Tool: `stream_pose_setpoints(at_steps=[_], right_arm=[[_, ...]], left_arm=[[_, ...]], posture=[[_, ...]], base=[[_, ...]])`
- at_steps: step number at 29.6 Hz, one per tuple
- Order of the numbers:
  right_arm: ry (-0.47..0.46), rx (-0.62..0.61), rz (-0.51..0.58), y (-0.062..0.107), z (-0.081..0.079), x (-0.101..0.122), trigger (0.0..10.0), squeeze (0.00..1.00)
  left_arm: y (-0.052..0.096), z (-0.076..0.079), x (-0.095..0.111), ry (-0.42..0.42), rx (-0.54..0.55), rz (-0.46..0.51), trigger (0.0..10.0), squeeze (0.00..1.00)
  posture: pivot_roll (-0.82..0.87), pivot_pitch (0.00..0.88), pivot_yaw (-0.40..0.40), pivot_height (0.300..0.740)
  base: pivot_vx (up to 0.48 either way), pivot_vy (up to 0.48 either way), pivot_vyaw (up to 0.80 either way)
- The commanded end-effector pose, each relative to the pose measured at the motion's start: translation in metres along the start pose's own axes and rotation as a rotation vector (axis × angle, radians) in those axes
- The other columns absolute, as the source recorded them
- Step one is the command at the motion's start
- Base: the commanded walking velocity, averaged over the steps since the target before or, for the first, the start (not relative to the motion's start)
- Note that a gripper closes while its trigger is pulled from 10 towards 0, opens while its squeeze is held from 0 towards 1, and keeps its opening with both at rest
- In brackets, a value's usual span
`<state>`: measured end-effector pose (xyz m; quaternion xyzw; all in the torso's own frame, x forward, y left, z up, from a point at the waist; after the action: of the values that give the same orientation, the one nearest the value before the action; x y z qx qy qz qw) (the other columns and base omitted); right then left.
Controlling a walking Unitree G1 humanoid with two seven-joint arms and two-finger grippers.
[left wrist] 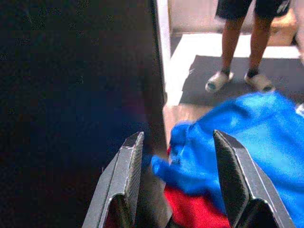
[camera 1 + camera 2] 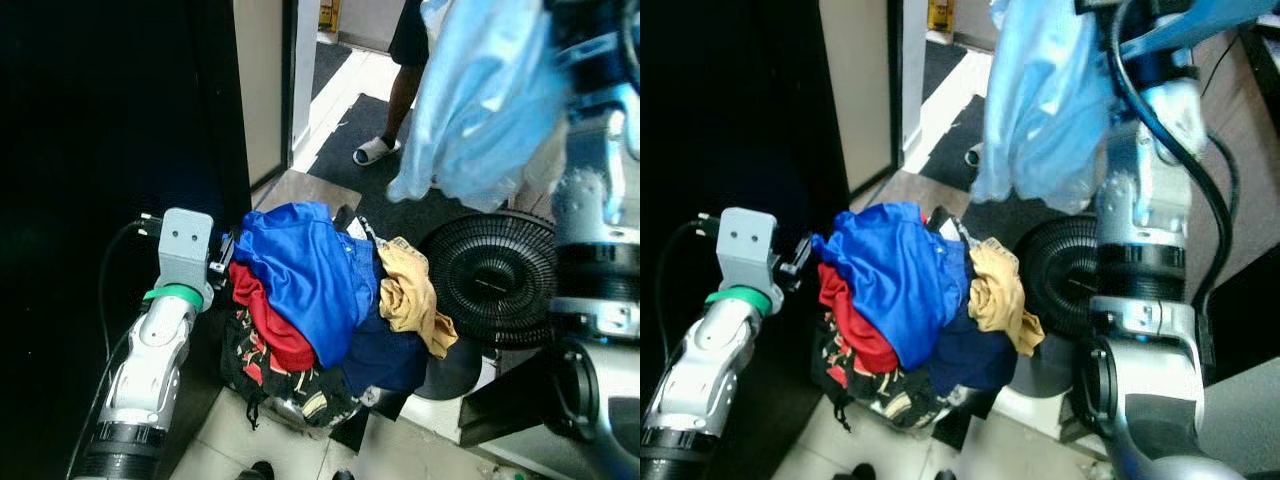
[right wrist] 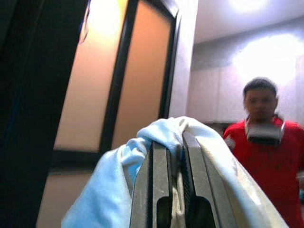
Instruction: Clothes washing
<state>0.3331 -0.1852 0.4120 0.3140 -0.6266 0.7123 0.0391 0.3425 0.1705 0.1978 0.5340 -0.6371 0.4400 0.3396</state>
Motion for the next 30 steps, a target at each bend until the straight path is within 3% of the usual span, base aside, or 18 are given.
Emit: stream_pose_setpoints(at_steps=[1,2,4,5,6,12,17,30], right_arm=[[-0.013,-0.022,-0.070,0.015,-0.003,-0.016,0.0,0.00],[-0.013,-0.022,-0.070,0.015,-0.003,-0.016,0.0,0.00],[-0.035,-0.074,-0.191,0.049,-0.014,-0.040,0.0,0.00],[-0.035,-0.074,-0.191,0.049,-0.014,-0.040,0.0,0.00],[-0.024,-0.127,-0.267,0.073,-0.022,-0.048,10.0,0.00],[0.034,-0.195,-0.295,0.082,-0.018,-0.047,10.0,0.00],[0.070,-0.202,-0.296,0.083,-0.020,-0.044,10.0,0.00],[0.091,-0.231,-0.352,0.090,-0.024,-0.049,10.0,0.00]], left_arm=[[0.001,0.000,0.006,0.014,-0.012,0.015,10.0,0.00],[0.001,0.000,0.006,0.014,-0.012,0.015,10.0,0.00],[0.003,-0.009,0.022,0.025,0.002,0.062,10.0,0.00],[0.003,-0.009,0.022,0.025,0.002,0.062,10.0,0.00],[0.005,-0.017,0.038,0.049,0.005,0.104,10.0,0.00],[0.008,-0.013,0.062,0.078,-0.049,0.186,10.0,0.00],[0.006,-0.012,0.071,0.118,-0.030,0.210,10.0,0.00],[0.001,-0.008,0.089,0.161,-0.040,0.245,10.0,0.00]], posture=[[0.10,0.086,0.018,0.740],[0.10,0.086,0.018,0.740],[0.10,0.077,0.013,0.740],[0.10,0.077,0.013,0.740],[0.09,0.071,0.014,0.740],[0.07,0.045,0.012,0.740],[0.05,0.004,0.006,0.740],[0.04,0.000,0.006,0.740]], base=[[0.000,0.000,0.00],[0.000,0.000,0.00],[0.000,0.000,0.00],[0.000,0.000,0.00],[0.000,0.000,0.00],[0.000,0.000,0.00],[0.000,0.000,0.00],[0.000,0.000,0.00]])
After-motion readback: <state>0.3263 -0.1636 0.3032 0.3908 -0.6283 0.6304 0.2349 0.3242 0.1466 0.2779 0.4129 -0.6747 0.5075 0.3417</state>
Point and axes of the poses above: a point about 5 cm out from each wrist's last joint towards the gripper, its own y axis pointing back from the gripper into the wrist, its own x axis along the axis of the wrist's last joint, z = x × y, the point moved 1 cm from there along -y, pointing out of the wrist towards the gripper, and after that the axes turned 14 degrees about -y, right-handed, at the moved point
